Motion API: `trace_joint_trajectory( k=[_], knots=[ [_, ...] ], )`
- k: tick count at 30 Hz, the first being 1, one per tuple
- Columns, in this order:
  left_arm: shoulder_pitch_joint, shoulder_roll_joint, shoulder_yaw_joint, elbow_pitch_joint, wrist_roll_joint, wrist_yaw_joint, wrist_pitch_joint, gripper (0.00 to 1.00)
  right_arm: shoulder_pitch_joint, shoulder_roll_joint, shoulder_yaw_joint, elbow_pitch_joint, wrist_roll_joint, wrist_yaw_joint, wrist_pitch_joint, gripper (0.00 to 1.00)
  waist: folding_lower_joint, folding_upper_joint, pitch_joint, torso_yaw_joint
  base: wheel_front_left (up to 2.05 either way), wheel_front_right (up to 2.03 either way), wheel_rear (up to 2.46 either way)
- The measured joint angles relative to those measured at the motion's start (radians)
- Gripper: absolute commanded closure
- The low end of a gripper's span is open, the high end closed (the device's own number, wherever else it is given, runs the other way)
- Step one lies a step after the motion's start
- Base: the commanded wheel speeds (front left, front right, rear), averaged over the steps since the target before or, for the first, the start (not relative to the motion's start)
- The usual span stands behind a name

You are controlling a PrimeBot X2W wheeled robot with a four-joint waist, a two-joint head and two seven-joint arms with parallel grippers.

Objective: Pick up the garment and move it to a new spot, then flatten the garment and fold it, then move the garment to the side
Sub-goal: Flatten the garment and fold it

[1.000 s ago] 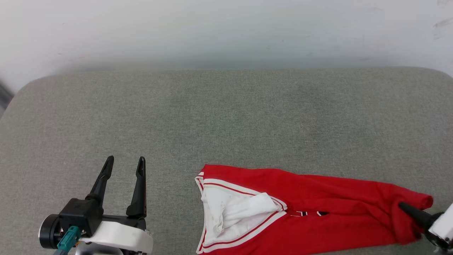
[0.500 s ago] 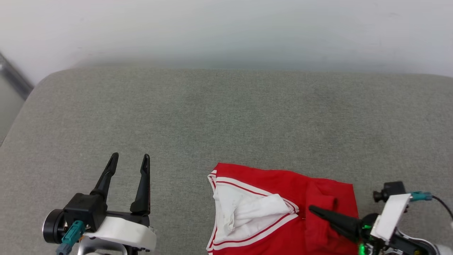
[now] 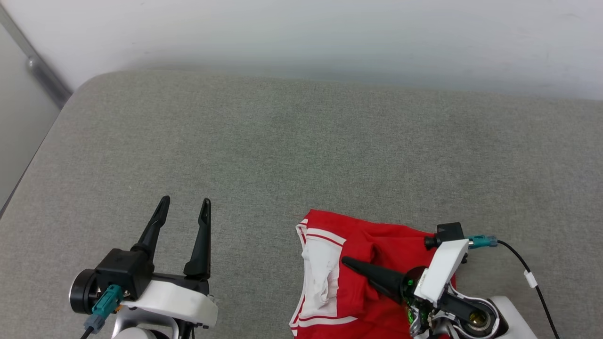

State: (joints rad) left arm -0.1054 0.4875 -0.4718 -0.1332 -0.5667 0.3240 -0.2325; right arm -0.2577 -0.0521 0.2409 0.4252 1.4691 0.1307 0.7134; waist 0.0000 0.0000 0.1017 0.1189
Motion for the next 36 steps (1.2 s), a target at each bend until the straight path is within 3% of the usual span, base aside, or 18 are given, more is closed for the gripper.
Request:
trace_joint_trajectory(
  k=[1,2,8,12,17,22,26,30,36],
  knots=[
    [-0.001,-0.002,-0.001,0.004,-0.001,-0.004,-0.001,0.0,-0.005,0.001,0.017,0.007,-0.001,0.0,-0.025,0.31,0.0,0.0,0.002,0.002,0.0,0.0,0.0],
    [-0.002,-0.003,-0.002,0.006,-0.001,-0.005,-0.001,0.0,-0.01,0.001,0.032,0.014,-0.002,0.0,-0.044,0.0,0.0,0.0,0.003,0.002,0.0,0.0,0.0],
    [-0.005,-0.008,-0.001,0.025,-0.001,-0.013,-0.009,0.0,-0.025,-0.001,0.098,0.003,-0.047,0.0,-0.111,0.0,0.0,0.0,0.003,-0.005,0.0,0.0,0.0],
    [-0.005,-0.008,0.005,0.033,-0.001,-0.015,-0.013,0.0,-0.025,-0.035,0.138,-0.075,-0.087,0.0,-0.126,0.0,0.0,0.0,-0.003,-0.018,0.0,0.0,0.0],
    [-0.003,-0.007,0.012,0.036,-0.001,-0.015,-0.017,0.0,-0.043,-0.17,0.251,-0.166,-0.352,0.0,-0.238,0.0,0.0,0.0,-0.01,-0.039,0.0,0.0,0.0],
    [0.0,-0.006,0.018,0.036,-0.001,-0.015,-0.018,0.0,-0.054,-0.257,0.261,-0.163,-0.588,0.0,-0.336,0.0,0.0,0.0,-0.015,-0.061,0.0,0.0,0.0],
    [0.009,-0.006,0.021,0.035,-0.001,-0.012,-0.019,0.0,-0.041,-0.301,0.146,-0.123,-0.799,0.0,-0.411,0.0,0.0,0.0,-0.021,-0.078,0.0,0.0,0.0],
    [0.023,-0.001,0.032,0.035,-0.001,-0.005,-0.022,0.0,0.013,-0.293,-0.018,-0.143,-0.983,0.0,-0.485,0.0,0.0,0.0,-0.028,-0.095,0.0,0.0,0.0],
    [0.044,-0.002,0.05,0.045,-0.008,0.001,-0.025,0.0,0.125,-0.186,-0.27,-0.286,-1.158,0.0,-0.633,0.0,0.0,0.0,-0.044,-0.112,0.0,0.0,0.0]
  ],
)
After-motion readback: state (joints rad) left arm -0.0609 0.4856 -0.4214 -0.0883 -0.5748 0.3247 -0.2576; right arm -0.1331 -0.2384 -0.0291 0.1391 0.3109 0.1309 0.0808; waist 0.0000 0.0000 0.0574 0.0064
